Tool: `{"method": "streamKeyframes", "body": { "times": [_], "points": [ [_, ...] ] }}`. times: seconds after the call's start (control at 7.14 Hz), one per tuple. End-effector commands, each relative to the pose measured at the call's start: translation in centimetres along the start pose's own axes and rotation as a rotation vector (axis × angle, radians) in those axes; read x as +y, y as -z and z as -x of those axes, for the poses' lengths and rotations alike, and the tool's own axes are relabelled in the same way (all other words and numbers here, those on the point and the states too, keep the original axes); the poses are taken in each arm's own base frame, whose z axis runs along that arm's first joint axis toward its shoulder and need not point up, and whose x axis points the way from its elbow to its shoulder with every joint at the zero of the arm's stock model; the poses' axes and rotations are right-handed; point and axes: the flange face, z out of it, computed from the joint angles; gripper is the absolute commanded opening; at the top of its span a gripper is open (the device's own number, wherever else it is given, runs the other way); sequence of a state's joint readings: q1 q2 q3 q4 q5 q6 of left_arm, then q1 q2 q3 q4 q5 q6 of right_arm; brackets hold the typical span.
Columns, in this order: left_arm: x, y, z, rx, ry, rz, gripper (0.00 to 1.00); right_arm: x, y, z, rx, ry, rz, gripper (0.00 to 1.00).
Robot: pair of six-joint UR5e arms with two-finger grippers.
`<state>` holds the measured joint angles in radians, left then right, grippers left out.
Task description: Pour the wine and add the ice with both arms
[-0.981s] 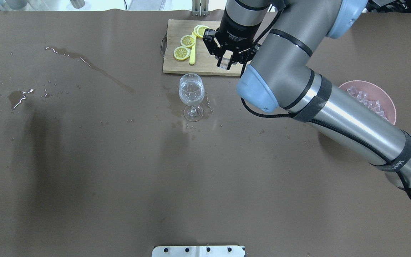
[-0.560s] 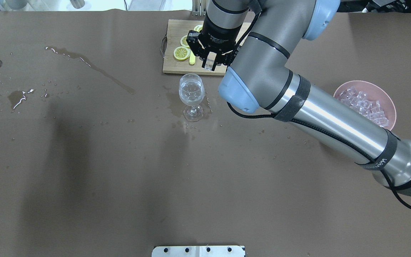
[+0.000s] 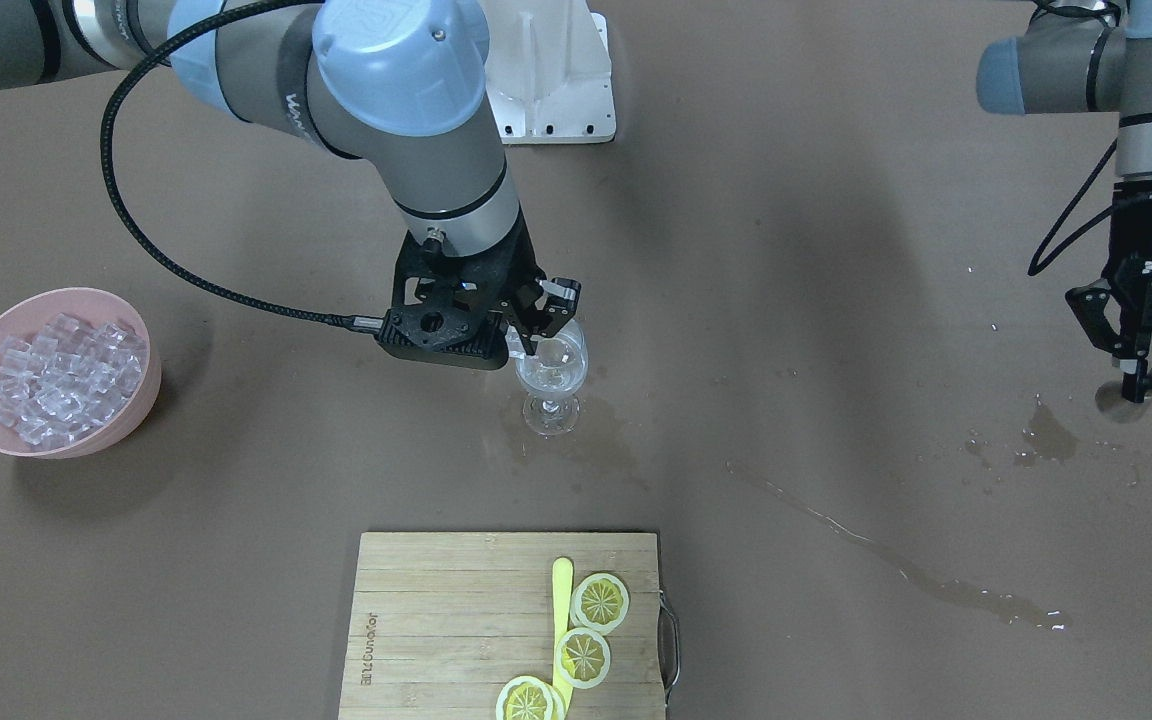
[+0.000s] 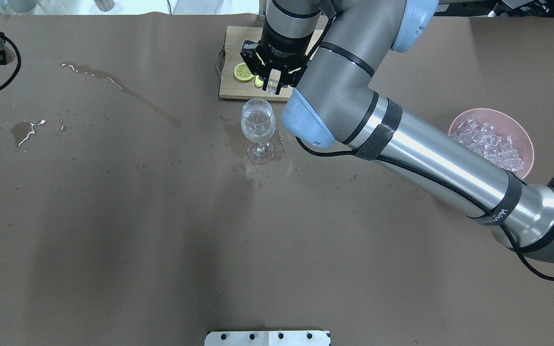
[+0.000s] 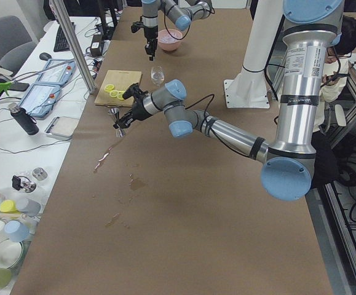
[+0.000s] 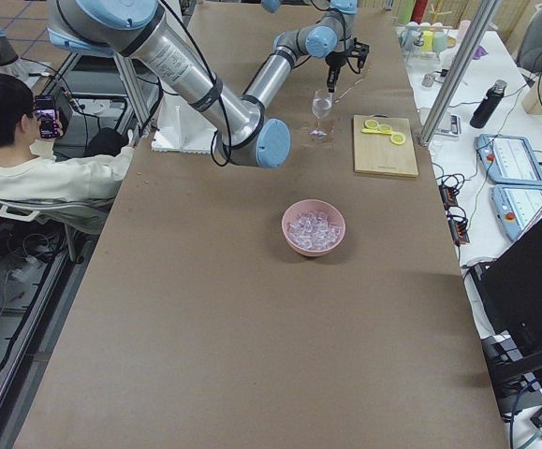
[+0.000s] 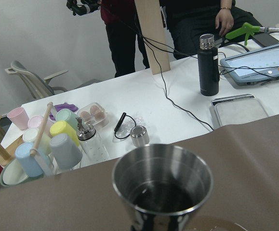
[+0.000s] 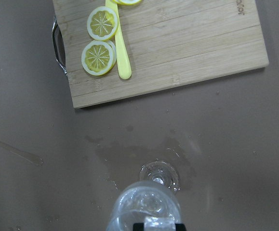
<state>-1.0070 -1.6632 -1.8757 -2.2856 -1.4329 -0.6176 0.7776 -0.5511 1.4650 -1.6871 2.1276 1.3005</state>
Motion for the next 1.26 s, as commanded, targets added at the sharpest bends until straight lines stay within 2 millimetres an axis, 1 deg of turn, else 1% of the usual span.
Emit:
{"method": "streamKeyframes", "body": {
  "times": [0.0,0.14,0.28,0.42,0.56,0.84,0.98,1.12],
  "points": [
    [-4.9,-0.5,-6.7,-0.026,-0.053,0.006,0.00,0.5,-1.6,1.1,-0.008,0.004,0.003,0.00],
    [-5.6,-0.6,-12.1,-0.058,-0.097,0.009,0.00,1.0,-2.0,1.3,-0.007,0.007,0.007,0.00],
    [-6.9,-0.2,-16.1,-0.065,-0.121,0.011,0.00,1.4,-2.3,1.5,-0.005,0.012,0.013,0.00],
    [-7.4,0.1,-18.1,-0.064,-0.127,0.020,0.00,1.9,-2.6,1.6,-0.005,0.005,0.019,0.00],
    [-7.5,0.4,-19.7,-0.079,-0.145,0.018,0.00,2.1,-2.4,1.8,-0.009,0.004,0.019,0.00],
    [-6.9,0.9,-22.6,-0.094,-0.172,0.011,0.00,2.4,-2.6,1.8,-0.009,-0.008,0.022,0.00],
    [-6.7,1.1,-23.8,-0.099,-0.187,0.021,0.00,2.4,-2.6,1.8,-0.009,-0.008,0.022,0.09],
    [-6.7,1.2,-24.3,-0.103,-0.192,0.014,0.00,2.5,-2.8,1.7,-0.008,-0.008,0.024,0.23]
  ]
}}
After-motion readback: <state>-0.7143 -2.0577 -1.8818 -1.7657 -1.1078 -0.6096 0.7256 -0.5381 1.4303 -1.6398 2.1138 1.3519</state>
